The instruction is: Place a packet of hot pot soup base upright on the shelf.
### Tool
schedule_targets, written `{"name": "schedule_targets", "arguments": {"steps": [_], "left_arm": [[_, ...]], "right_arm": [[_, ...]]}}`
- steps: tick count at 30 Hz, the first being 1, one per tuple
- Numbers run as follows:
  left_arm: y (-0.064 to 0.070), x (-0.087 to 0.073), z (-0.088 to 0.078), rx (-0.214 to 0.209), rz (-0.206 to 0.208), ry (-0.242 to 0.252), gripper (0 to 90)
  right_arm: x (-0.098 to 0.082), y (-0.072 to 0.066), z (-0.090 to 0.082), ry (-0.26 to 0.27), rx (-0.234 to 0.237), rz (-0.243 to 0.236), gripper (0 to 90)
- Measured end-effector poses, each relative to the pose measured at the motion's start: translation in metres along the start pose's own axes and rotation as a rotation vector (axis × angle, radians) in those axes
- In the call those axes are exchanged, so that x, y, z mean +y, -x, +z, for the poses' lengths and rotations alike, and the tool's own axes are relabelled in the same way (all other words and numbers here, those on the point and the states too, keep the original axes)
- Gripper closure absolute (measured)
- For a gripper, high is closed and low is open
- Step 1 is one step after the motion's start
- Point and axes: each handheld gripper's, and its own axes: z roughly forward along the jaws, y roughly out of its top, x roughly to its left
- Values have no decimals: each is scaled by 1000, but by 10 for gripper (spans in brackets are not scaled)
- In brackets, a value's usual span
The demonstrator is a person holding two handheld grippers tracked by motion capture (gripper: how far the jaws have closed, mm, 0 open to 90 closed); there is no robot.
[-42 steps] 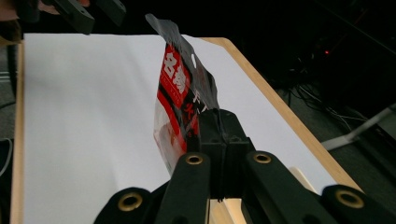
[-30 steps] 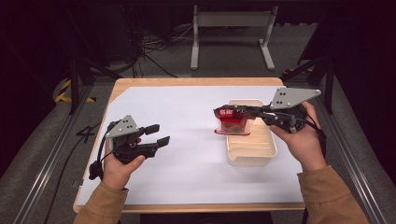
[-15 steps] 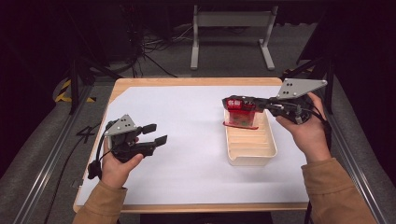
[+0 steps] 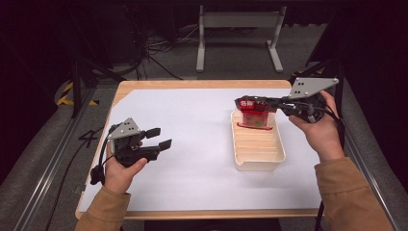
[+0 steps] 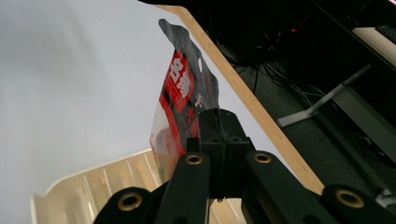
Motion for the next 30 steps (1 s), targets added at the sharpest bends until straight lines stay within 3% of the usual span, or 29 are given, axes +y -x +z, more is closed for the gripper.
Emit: {"name": "schedule_targets", "arguments": {"steps": [30], "left_arm": [[-1, -2, 3, -9, -26, -12, 400]], "right_arm": [[-23, 9, 20, -6, 64, -37, 891]]}}
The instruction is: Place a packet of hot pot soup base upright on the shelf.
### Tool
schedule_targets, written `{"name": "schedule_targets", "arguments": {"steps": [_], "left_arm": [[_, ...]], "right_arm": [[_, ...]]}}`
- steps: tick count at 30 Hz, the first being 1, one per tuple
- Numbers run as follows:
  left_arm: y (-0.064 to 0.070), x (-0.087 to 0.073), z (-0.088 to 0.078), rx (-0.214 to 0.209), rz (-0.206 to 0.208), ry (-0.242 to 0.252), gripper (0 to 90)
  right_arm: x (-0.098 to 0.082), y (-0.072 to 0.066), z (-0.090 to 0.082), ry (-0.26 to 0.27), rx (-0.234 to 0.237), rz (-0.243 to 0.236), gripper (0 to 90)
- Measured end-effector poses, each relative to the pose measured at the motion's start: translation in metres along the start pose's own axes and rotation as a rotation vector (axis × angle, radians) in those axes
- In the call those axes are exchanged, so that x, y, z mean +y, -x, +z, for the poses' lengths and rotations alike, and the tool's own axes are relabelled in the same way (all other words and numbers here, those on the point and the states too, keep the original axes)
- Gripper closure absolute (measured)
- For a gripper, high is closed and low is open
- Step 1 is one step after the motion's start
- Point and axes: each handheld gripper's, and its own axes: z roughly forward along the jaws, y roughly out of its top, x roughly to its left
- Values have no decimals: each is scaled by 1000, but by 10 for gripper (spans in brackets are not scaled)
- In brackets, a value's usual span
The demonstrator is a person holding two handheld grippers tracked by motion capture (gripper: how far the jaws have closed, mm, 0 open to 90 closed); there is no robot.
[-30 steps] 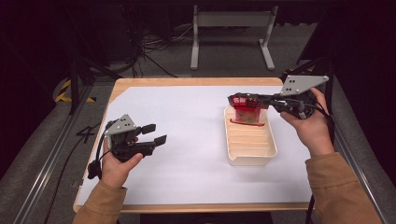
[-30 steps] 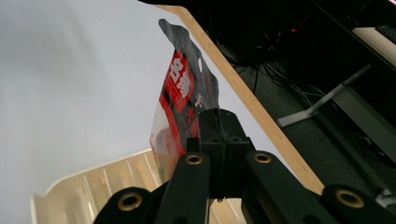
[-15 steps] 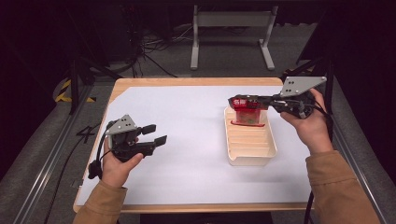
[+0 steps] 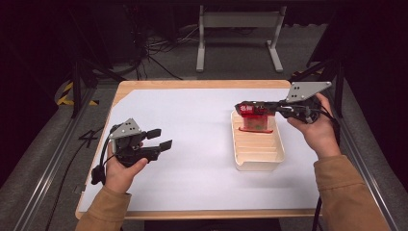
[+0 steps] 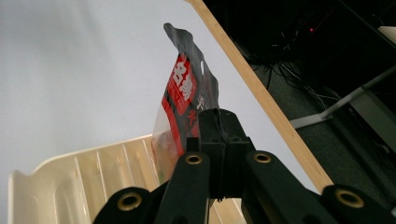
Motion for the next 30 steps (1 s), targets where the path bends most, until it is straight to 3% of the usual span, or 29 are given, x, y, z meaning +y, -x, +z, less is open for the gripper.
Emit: {"name": "schedule_targets", "arguments": {"steps": [11, 30], "left_arm": [[-2, -1, 1, 1, 3, -4, 400], [-2, -2, 2, -2, -4, -10, 399]], "right_arm": [[-2, 0, 7, -20, -5, -29, 890], [-12, -4, 22, -18, 21, -17, 888]]}}
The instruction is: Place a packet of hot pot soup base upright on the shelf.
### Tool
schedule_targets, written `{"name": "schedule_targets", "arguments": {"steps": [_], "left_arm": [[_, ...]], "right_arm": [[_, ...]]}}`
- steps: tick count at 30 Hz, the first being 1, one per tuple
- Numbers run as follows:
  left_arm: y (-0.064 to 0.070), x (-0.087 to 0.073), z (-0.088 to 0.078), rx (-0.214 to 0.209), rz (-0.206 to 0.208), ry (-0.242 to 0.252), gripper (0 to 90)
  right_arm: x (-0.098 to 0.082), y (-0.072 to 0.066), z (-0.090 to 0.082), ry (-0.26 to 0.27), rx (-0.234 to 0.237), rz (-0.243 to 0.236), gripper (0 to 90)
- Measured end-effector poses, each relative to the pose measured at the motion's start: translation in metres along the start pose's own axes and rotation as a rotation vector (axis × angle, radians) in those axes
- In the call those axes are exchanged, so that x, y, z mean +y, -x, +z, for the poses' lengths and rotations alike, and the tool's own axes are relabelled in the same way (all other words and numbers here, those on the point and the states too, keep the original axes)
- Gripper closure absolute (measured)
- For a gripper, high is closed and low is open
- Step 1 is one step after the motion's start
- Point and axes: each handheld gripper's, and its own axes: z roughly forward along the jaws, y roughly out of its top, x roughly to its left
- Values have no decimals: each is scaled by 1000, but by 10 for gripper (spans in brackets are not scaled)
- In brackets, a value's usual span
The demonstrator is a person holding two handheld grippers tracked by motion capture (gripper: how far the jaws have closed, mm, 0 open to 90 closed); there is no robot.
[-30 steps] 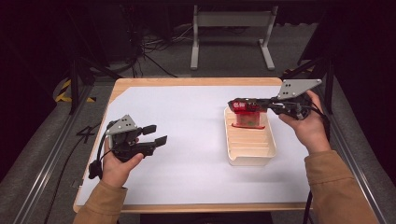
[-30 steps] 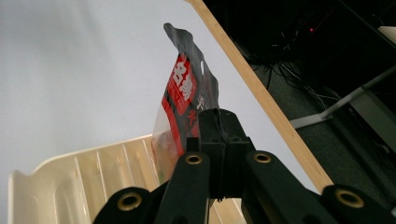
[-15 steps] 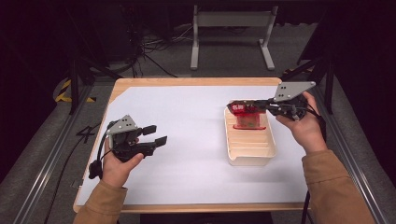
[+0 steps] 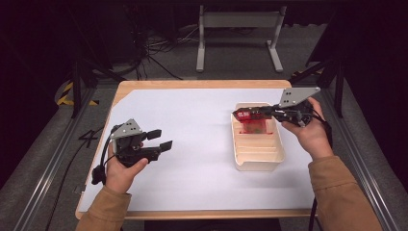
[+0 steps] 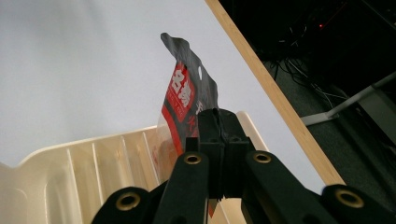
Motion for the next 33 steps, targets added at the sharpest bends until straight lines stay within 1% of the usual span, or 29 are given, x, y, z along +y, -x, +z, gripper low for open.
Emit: {"name": "schedule_targets", "arguments": {"steps": [6, 12, 14, 15, 17, 23, 25, 27, 31, 32, 33], "left_arm": [[-1, 0, 0, 2, 5, -6, 398], [-1, -1, 1, 1, 3, -11, 398], [-1, -1, 1, 2, 2, -12, 398], [-1, -1, 1, 0, -5, -13, 398], [-2, -1, 1, 1, -3, -14, 398], [-2, -1, 1, 6, -9, -12, 398], [-2, -1, 1, 5, -6, -15, 398], [-2, -1, 2, 6, 1, -16, 398], [-3, -1, 2, 6, 1, -20, 398], [-3, -2, 2, 6, -1, -20, 398], [-3, -2, 3, 7, 0, -20, 398]], "right_arm": [[-3, -1, 5, -21, 16, 2, 885], [-9, -2, 7, -17, 22, 23, 882], [-11, -2, 8, -18, 27, 30, 878], [-13, -2, 9, -22, 30, 34, 874], [-14, -1, 10, -28, 35, 40, 872], [-19, -1, 10, -26, 35, 57, 863], [-19, -1, 9, -27, 34, 58, 861], [-22, -1, 9, -27, 34, 70, 855], [-27, -1, 8, -31, 30, 90, 823], [-28, -1, 7, -32, 28, 98, 803], [-30, 0, 7, -30, 23, 107, 762]]}}
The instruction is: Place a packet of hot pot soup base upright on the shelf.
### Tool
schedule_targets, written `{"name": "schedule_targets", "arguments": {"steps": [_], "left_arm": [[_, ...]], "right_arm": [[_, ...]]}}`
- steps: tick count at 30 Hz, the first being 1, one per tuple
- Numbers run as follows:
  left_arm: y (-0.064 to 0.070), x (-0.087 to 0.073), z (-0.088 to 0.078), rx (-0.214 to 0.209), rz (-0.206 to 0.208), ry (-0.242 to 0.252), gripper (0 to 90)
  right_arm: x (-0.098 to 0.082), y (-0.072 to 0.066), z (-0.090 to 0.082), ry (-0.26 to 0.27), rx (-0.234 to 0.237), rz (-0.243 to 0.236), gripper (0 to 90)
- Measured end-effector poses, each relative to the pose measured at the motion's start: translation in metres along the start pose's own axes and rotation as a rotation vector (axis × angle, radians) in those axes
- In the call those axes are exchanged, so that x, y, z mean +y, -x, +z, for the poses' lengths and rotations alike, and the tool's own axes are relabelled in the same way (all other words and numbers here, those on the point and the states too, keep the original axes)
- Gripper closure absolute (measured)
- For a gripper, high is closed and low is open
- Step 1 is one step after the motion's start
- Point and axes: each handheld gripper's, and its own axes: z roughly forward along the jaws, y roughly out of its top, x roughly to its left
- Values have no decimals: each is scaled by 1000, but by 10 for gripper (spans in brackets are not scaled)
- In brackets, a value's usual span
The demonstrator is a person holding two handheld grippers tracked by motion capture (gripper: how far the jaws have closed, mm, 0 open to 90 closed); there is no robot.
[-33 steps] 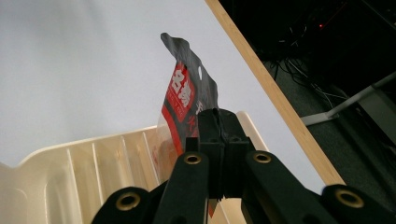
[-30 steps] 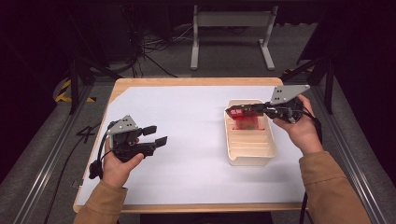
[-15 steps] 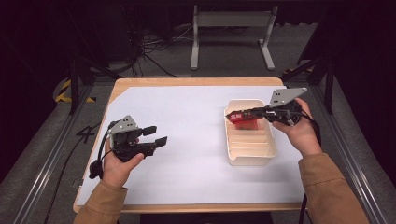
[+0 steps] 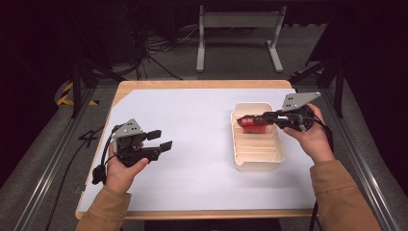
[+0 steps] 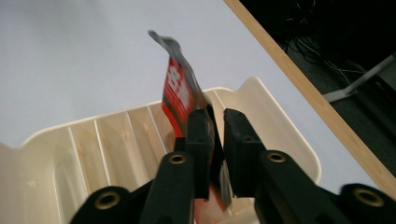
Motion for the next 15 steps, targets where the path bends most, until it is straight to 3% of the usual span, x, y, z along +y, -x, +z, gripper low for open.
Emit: {"name": "schedule_targets", "arguments": {"steps": [4, 15], "left_arm": [[0, 0, 1, -2, -2, -2, 397], [-2, -3, -2, 13, -16, 1, 388]], "right_arm": [[-3, 0, -1, 15, -16, 22, 661], [4, -4, -9, 65, -5, 58, 569]]}}
